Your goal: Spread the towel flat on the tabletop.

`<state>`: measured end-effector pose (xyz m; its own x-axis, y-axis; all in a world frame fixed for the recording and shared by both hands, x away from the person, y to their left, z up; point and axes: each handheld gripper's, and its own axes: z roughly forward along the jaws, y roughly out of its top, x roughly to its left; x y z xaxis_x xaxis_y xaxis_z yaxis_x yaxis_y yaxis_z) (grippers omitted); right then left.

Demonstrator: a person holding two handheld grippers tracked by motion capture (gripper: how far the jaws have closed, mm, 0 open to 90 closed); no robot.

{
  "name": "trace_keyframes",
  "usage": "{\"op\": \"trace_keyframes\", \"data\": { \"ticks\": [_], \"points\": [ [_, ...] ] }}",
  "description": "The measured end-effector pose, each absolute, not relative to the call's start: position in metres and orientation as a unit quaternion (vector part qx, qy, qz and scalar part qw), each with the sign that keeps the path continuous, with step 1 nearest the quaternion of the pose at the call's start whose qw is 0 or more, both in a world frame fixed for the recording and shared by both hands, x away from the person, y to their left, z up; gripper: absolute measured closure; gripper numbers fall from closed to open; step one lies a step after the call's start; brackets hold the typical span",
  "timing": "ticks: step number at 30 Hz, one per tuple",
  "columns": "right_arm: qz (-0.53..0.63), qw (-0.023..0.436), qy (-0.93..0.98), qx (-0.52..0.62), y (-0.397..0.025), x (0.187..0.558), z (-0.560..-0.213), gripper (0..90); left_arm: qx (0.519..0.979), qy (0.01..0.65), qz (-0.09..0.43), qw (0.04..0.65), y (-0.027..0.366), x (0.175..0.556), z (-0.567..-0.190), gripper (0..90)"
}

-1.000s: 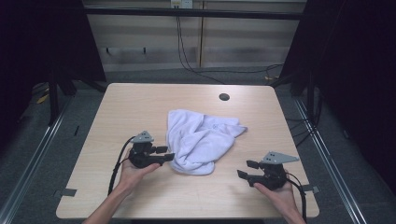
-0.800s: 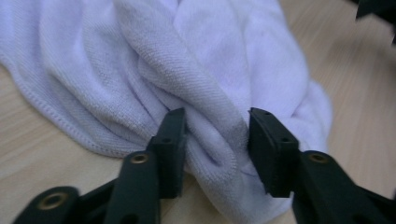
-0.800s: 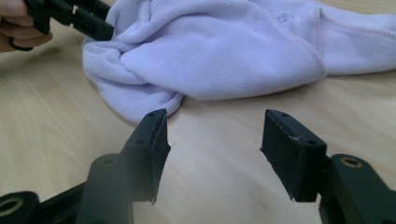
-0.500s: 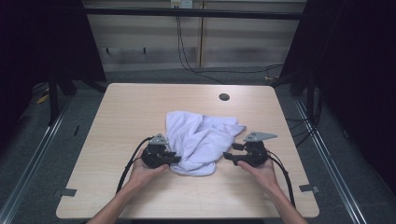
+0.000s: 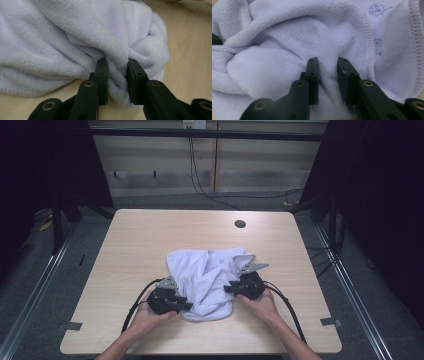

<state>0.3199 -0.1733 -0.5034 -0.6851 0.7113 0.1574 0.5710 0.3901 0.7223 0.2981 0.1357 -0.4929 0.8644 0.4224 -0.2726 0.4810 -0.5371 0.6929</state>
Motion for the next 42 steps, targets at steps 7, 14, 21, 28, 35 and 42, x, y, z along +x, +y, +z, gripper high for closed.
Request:
{"op": "trace_keyframes", "data": {
  "ticks": [7,14,21,28,35,42],
  "points": [
    [0.39,0.07,0.84,0.369,-0.179,0.286,-0.5,76.1,0.88,0.241,-0.069,0.402,0.132,0.263,-0.492,68.7],
    [0.381,0.06,0.852,0.355,-0.201,0.246,-0.495,71.7,0.865,0.229,-0.104,0.435,0.141,0.254,-0.481,52.8],
    [0.412,0.074,0.825,0.379,-0.225,0.234,-0.481,58.5,0.829,0.25,-0.064,0.495,0.137,0.299,-0.455,54.9],
    [0.419,0.118,0.798,0.417,-0.24,0.264,-0.474,61.1,0.848,0.275,-0.028,0.452,0.106,0.346,-0.474,64.5],
    [0.41,0.117,0.795,0.432,-0.241,0.29,-0.487,58.4,0.843,0.275,-0.054,0.459,0.084,0.361,-0.487,43.4],
    [0.404,0.099,0.806,0.422,-0.232,0.289,-0.494,65.1,0.866,0.253,-0.06,0.427,0.07,0.355,-0.501,54.5]
  ]
}}
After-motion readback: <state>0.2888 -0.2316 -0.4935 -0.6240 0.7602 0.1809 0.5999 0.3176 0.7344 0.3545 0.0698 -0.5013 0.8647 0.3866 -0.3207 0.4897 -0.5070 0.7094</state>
